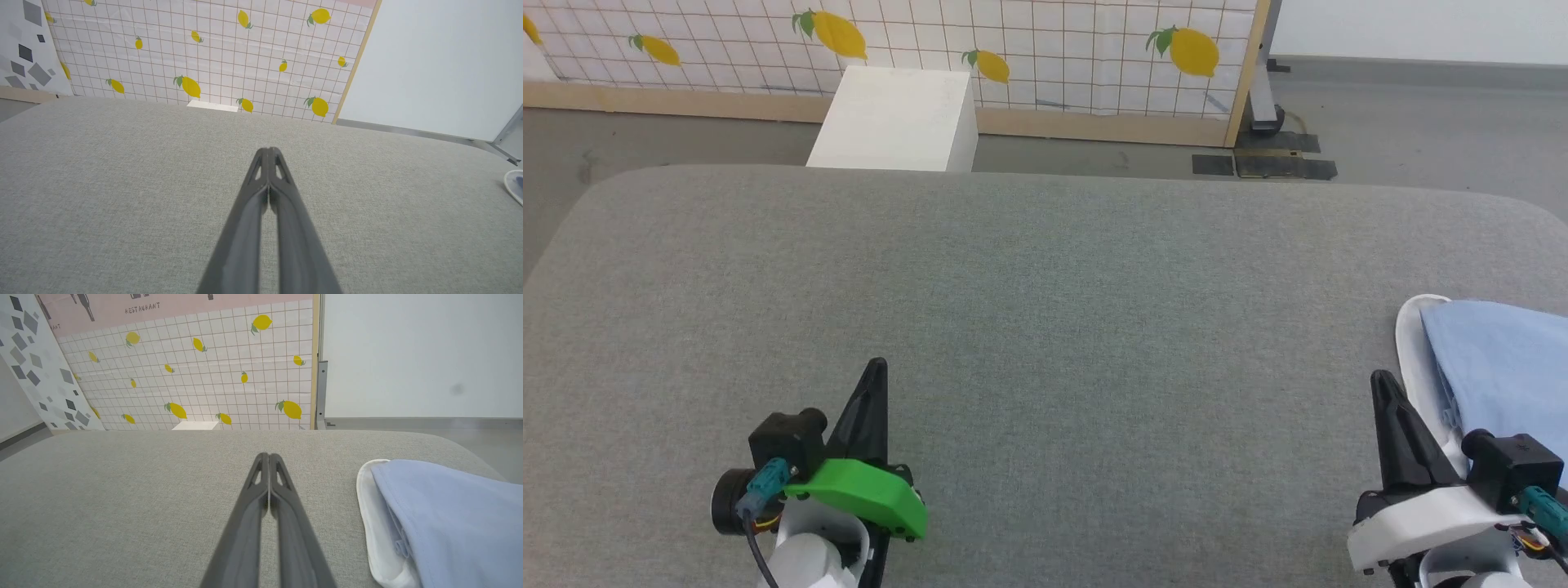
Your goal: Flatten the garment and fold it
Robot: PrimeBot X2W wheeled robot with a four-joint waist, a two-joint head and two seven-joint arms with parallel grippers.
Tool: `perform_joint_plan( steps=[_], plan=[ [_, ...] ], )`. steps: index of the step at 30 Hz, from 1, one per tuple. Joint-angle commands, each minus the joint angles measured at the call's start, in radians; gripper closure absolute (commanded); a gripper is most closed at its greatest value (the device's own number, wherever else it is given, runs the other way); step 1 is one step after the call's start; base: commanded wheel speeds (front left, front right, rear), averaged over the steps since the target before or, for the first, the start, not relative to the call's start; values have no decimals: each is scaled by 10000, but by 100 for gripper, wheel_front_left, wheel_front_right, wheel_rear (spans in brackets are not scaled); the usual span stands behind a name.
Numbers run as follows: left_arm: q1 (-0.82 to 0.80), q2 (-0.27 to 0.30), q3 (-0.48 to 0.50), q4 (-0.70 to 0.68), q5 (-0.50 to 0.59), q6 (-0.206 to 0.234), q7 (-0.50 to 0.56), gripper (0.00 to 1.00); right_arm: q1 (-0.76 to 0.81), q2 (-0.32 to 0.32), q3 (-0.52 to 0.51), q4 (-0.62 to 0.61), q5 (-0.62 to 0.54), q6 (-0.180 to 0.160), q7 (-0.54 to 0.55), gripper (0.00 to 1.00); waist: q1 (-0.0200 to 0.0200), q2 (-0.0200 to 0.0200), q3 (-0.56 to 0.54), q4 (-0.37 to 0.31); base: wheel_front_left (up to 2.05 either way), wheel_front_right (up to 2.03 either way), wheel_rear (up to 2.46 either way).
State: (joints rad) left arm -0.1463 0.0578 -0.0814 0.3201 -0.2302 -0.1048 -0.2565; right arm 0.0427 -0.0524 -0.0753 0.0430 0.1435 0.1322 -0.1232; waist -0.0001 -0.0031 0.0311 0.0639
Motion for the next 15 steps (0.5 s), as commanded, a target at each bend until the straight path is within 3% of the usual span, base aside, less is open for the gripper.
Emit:
perform_joint_plan(
  steps=[1, 15],
  plan=[
    [1, 0, 2, -2, 1, 1, 1, 100, 0, 0, -2, 0, -1, 0, 1, 100, 1, 0, 0, -1, 0, 0, 0],
    [104, -5, 60, -227, 163, 74, 182, 100, -30, 2, 53, -31, -102, -1, 87, 100, 1, 2, -21, -48, 0, 0, 0]
  ],
)
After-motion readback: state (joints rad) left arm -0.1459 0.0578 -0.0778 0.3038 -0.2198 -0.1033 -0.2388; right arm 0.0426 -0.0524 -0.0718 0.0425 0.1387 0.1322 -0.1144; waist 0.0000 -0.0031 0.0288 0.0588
